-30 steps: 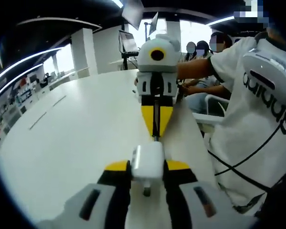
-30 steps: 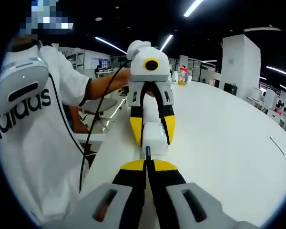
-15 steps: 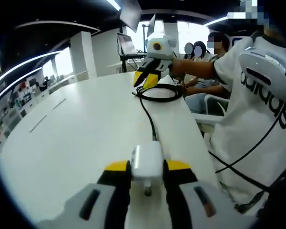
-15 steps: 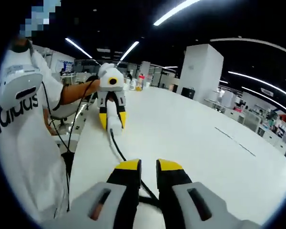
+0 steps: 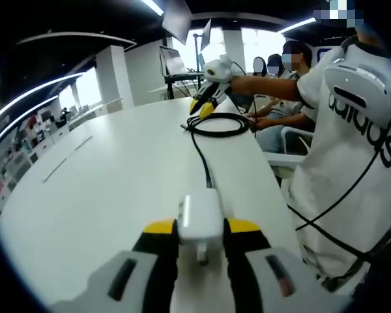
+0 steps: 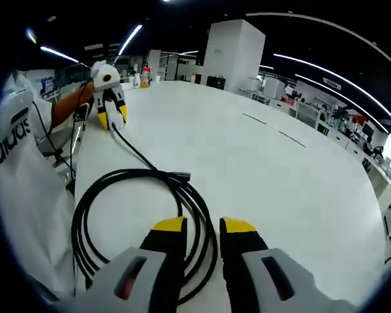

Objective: Plug the desk Type‑C cable into the charger adapter.

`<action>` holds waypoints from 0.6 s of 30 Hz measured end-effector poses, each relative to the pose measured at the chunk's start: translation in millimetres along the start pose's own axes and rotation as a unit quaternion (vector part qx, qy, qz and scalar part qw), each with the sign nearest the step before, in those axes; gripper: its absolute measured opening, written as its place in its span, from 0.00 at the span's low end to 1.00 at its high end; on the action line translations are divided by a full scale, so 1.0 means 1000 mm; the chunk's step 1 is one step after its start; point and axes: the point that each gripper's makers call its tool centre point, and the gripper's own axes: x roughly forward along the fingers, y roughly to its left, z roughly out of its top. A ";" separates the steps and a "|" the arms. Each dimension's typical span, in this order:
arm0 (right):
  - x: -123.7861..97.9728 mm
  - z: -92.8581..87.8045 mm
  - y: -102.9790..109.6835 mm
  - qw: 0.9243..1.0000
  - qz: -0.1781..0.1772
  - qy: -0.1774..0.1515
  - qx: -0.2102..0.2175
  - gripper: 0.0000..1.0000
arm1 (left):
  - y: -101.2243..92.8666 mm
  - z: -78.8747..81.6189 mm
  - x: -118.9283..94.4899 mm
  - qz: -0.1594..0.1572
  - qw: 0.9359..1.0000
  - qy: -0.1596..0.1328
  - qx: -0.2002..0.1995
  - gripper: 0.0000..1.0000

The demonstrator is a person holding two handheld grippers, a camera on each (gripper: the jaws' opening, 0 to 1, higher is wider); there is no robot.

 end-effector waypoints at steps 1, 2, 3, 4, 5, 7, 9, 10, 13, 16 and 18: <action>0.001 -0.001 0.000 1.000 0.000 0.002 0.000 0.19 | 0.000 0.000 0.000 0.000 1.000 -0.001 -0.001 0.26; 0.002 -0.001 -0.001 1.000 0.000 0.003 -0.002 0.19 | 0.000 0.000 -0.001 0.000 1.000 -0.001 -0.002 0.26; 0.004 -0.003 0.000 1.000 0.003 0.009 -0.002 0.19 | 0.000 0.000 -0.001 0.000 1.000 -0.002 -0.003 0.26; 0.004 -0.004 0.000 1.000 0.004 0.013 -0.003 0.17 | 0.000 -0.001 -0.001 0.000 1.000 -0.003 -0.005 0.26; 0.003 -0.002 0.001 1.000 0.005 0.009 -0.007 0.15 | 0.000 -0.001 -0.001 0.000 1.000 -0.003 -0.005 0.26; 0.003 -0.002 0.003 1.000 0.006 0.012 -0.014 0.09 | 0.000 -0.001 -0.002 0.000 1.000 -0.005 -0.006 0.26; 0.003 -0.002 0.005 1.000 0.007 0.015 -0.018 0.08 | 0.000 -0.001 -0.002 0.001 1.000 -0.005 -0.007 0.26; 0.002 -0.001 0.005 1.000 0.007 0.016 -0.019 0.08 | 0.000 -0.001 -0.002 0.001 1.000 -0.005 -0.009 0.26; 0.001 -0.002 0.005 1.000 0.008 0.019 -0.022 0.06 | 0.000 -0.001 -0.002 0.002 1.000 -0.007 -0.011 0.26; 0.000 -0.003 0.006 0.999 0.008 0.023 -0.030 0.05 | 0.002 -0.001 -0.003 0.002 1.000 -0.014 -0.019 0.26; -0.001 -0.004 0.005 0.999 0.005 0.027 -0.033 0.05 | 0.007 -0.001 -0.002 0.008 1.000 -0.015 -0.024 0.26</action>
